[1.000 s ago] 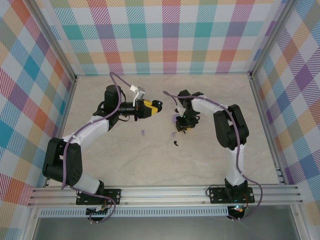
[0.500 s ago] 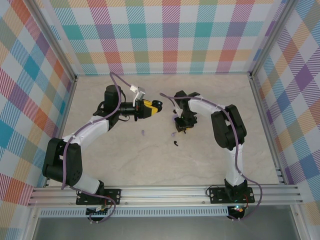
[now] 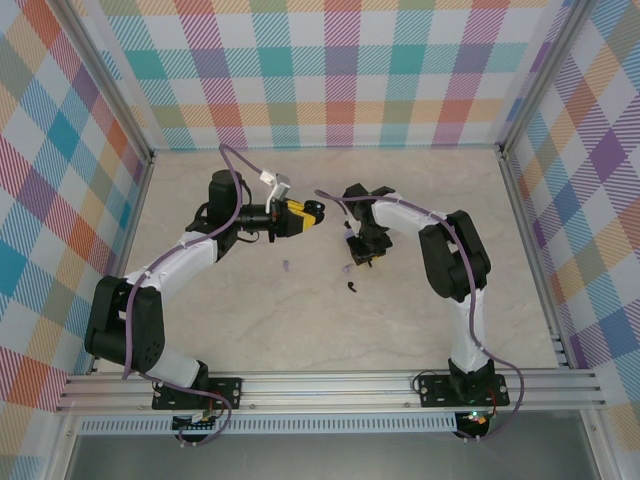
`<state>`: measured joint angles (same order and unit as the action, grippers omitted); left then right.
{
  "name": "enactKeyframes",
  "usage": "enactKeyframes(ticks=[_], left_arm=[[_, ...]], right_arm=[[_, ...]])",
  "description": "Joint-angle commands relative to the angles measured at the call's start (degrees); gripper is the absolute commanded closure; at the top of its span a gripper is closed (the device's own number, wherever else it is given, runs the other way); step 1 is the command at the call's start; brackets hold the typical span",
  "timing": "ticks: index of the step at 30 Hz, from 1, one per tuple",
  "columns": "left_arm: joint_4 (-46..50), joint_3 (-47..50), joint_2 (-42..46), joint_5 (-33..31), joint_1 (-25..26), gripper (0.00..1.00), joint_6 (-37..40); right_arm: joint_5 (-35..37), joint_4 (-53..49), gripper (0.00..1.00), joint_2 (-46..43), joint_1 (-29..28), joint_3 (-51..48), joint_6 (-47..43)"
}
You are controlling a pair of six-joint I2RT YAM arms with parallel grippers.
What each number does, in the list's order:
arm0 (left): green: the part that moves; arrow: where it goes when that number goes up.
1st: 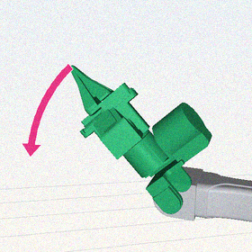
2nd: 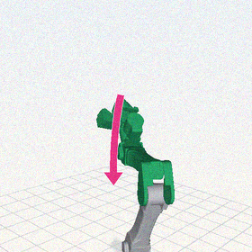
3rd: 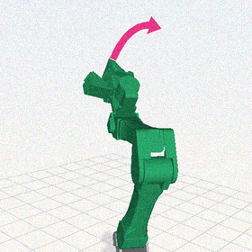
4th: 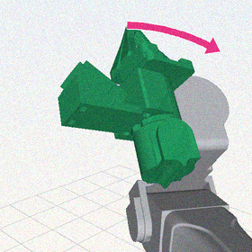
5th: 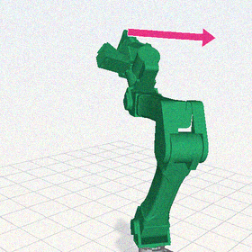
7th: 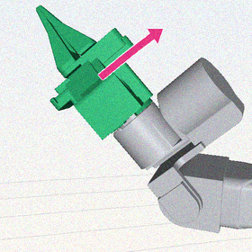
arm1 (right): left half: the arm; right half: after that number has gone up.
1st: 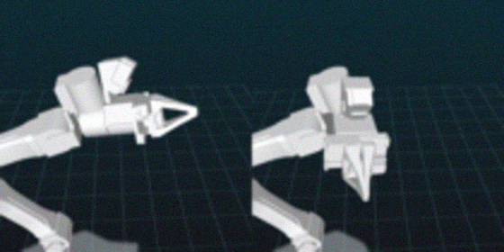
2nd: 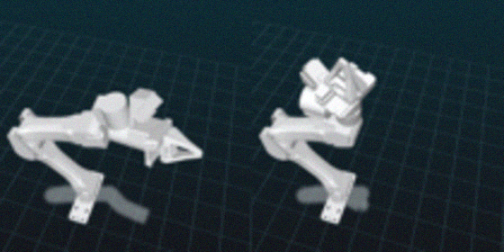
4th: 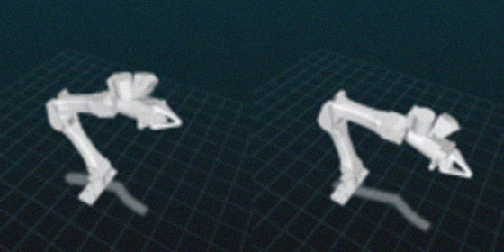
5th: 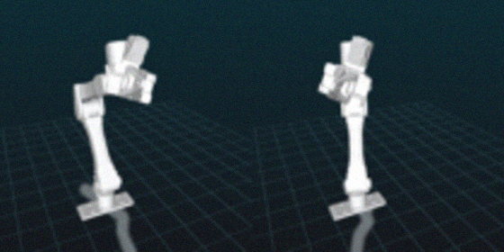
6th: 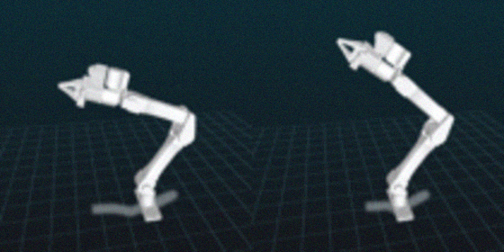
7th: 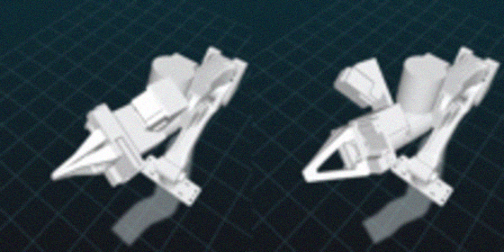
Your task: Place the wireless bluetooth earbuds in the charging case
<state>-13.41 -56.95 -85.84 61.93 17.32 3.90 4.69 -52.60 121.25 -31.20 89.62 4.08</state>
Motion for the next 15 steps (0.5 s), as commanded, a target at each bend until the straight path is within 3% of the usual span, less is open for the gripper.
enactKeyframes(ticks=[1,15], left_arm=[[0.8,-1.8,1.7,1.3,-0.4,0.84,1.0],[1.3,-2.2,1.4,1.4,-0.5,0.84,1.0]], right_arm=[[0.8,-2.1,0.73,2.6,-0.6,-1.9,1.6],[-1.3,0.7,0.78,-0.2,2.4,-2.0,7.0]])
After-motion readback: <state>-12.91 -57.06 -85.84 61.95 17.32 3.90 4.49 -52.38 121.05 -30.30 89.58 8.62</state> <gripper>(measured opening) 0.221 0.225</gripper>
